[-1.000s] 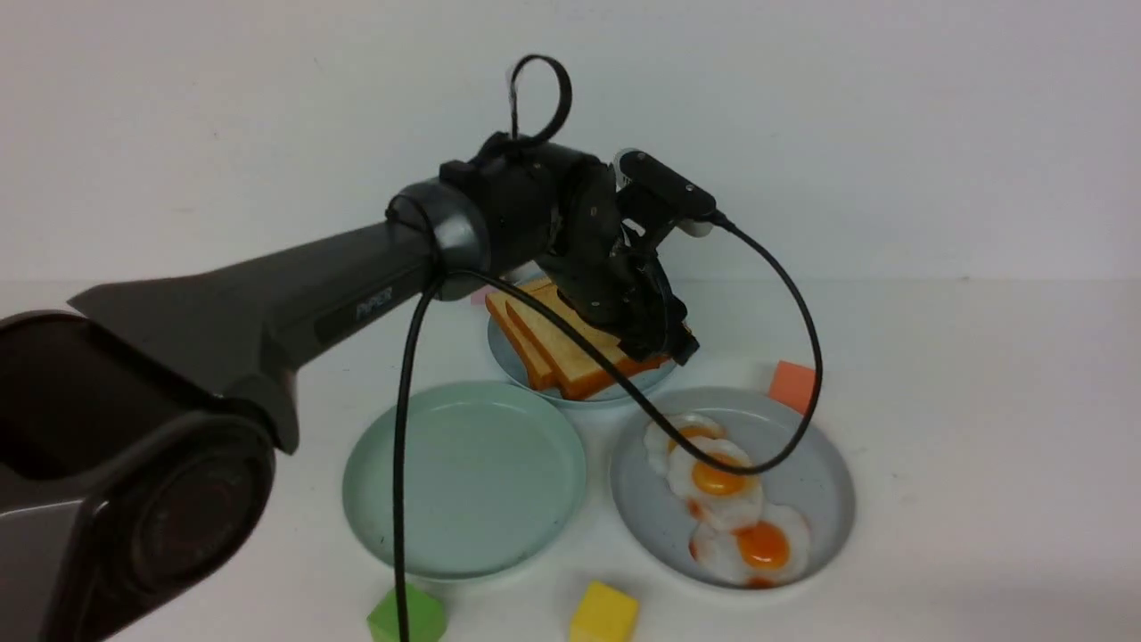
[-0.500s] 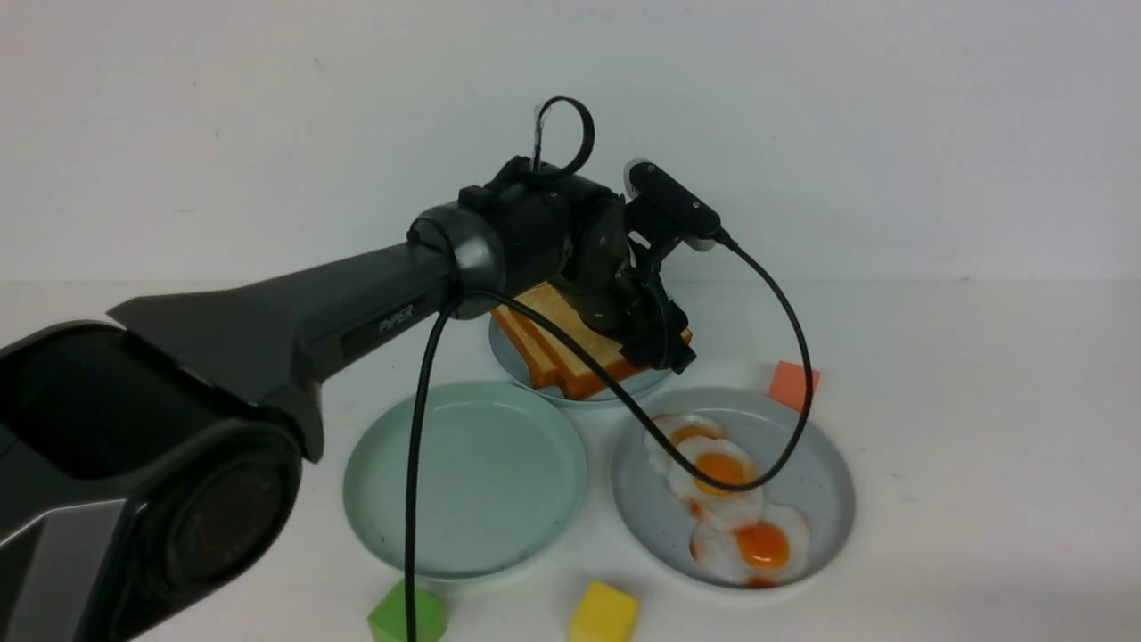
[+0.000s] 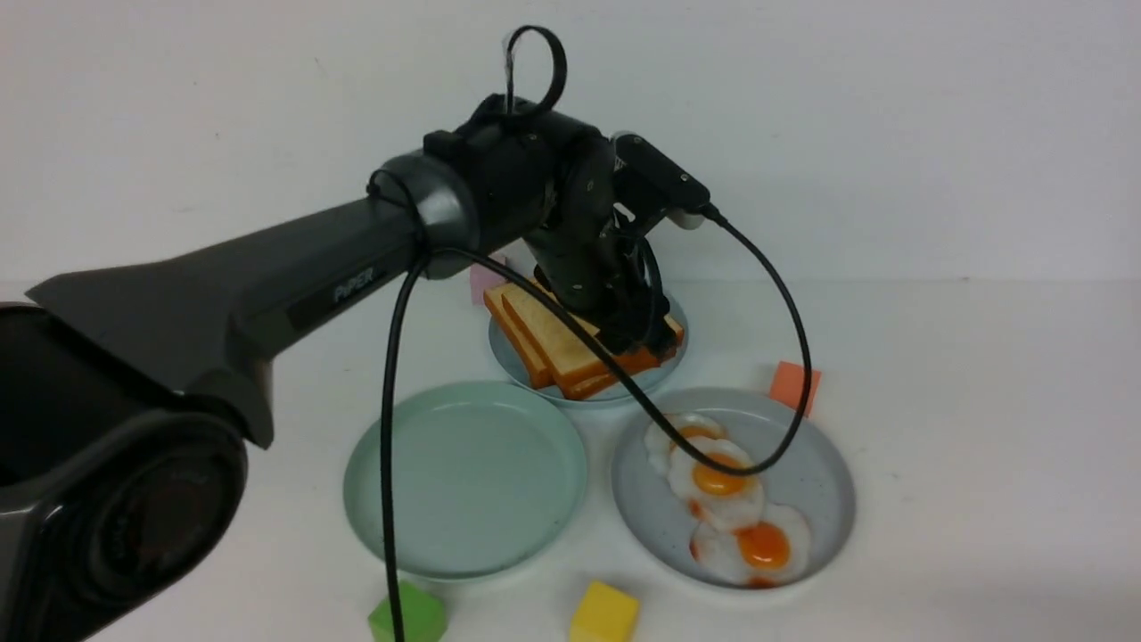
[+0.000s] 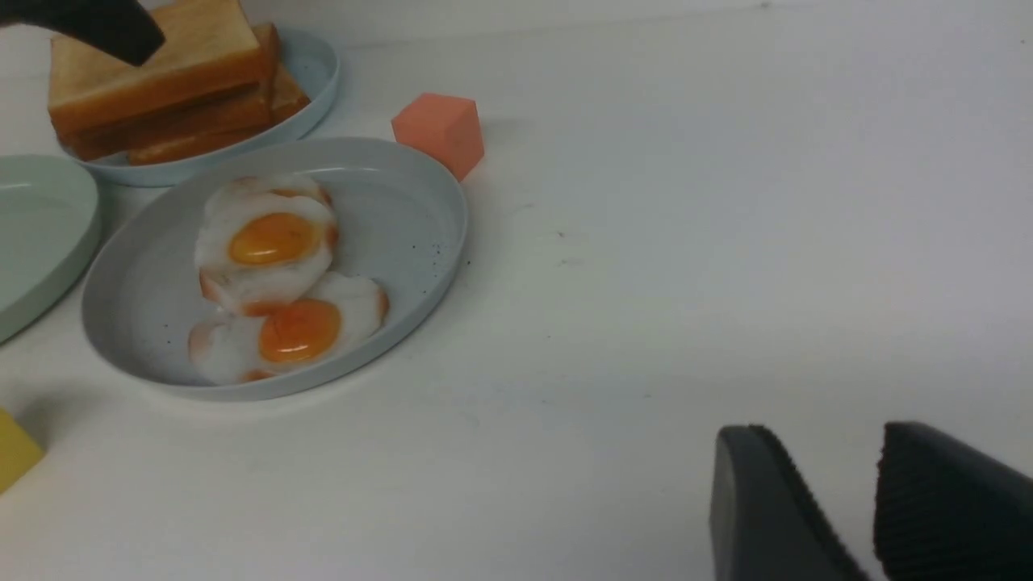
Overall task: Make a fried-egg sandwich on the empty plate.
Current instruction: Use the left arm to grab a slice of bread
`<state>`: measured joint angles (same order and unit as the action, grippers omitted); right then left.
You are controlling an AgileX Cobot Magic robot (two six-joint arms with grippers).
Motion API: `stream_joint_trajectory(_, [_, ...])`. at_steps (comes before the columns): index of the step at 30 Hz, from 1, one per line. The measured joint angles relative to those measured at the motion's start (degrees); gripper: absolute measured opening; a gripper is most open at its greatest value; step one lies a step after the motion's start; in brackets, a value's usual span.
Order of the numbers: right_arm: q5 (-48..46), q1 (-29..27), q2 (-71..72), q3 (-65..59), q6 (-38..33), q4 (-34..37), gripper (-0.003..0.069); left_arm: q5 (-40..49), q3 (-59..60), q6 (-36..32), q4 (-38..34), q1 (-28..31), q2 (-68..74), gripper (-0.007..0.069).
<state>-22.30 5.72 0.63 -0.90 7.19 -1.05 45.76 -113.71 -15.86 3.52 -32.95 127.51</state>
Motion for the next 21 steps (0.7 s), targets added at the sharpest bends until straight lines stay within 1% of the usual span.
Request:
stream_joint_trajectory(3, [0.0,0.0,0.0,0.0,0.0,0.0,0.0241,-0.2,0.0,0.0,0.0,0.0,0.7,0.045])
stream_joint_trajectory(7, [0.0,0.0,0.0,0.0,0.0,0.0,0.0241,-3.1,0.0,-0.1,0.6,0.0,2.0,0.045])
stream_joint_trajectory(16, [0.0,0.0,0.0,0.0,0.0,0.0,0.0241,-5.7,0.0,0.0,4.0,-0.1,4.5,0.0447])
stream_joint_trajectory(18, [0.0,0.0,0.0,0.0,0.0,0.0,0.0241,-5.9,0.0,0.0,4.5,-0.2,4.6,0.0434])
stream_joint_trajectory(20, [0.0,0.0,0.0,0.0,0.0,0.0,0.0241,-6.0,0.0,0.0,4.6,-0.2,4.6,0.0405])
stream_joint_trajectory(21, [0.0,0.0,0.0,0.0,0.0,0.0,0.0241,-6.1,0.0,0.0,4.7,-0.2,4.6,0.037])
